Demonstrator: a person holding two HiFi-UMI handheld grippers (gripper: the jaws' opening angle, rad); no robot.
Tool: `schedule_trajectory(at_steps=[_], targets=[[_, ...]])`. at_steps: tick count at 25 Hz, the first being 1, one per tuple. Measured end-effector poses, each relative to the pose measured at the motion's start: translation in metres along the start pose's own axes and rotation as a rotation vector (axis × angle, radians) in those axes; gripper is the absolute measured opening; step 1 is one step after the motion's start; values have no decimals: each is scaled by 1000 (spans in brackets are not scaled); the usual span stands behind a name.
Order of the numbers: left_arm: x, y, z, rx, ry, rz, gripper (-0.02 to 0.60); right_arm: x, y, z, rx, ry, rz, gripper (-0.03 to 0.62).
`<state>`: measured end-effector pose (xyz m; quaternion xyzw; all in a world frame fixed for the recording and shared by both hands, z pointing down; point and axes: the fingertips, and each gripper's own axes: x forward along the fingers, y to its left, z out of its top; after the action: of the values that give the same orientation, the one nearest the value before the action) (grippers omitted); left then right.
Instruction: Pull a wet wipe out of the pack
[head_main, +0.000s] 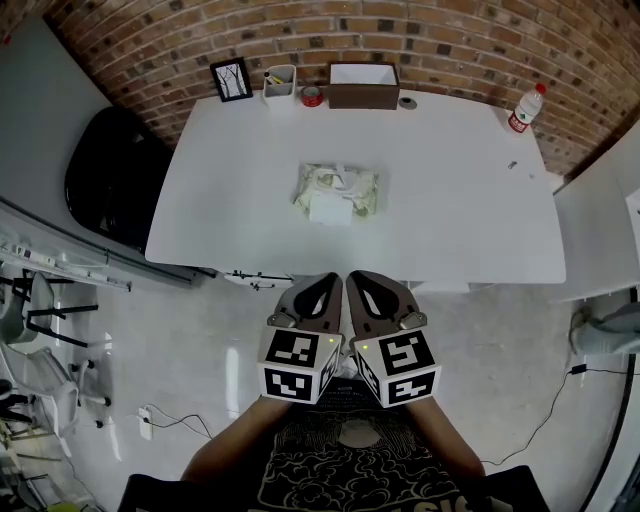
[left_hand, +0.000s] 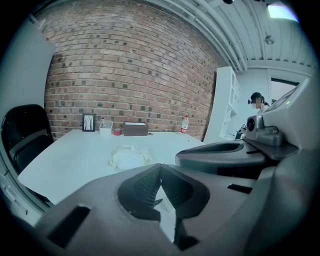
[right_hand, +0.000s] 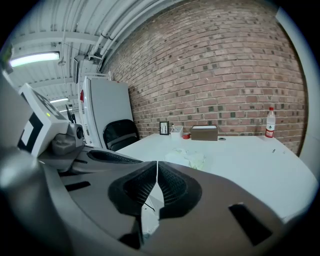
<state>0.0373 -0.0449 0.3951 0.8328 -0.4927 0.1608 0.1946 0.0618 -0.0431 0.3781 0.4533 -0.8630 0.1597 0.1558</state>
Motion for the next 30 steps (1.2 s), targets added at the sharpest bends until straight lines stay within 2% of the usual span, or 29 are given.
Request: schedule_trajectory(at_steps=[12, 30], targets=[[50, 56, 30, -7, 14, -32, 12, 70, -19, 25, 11, 33, -34, 18], [122, 115, 60, 43, 65, -132, 12, 151, -62, 46, 41, 86, -182, 20]])
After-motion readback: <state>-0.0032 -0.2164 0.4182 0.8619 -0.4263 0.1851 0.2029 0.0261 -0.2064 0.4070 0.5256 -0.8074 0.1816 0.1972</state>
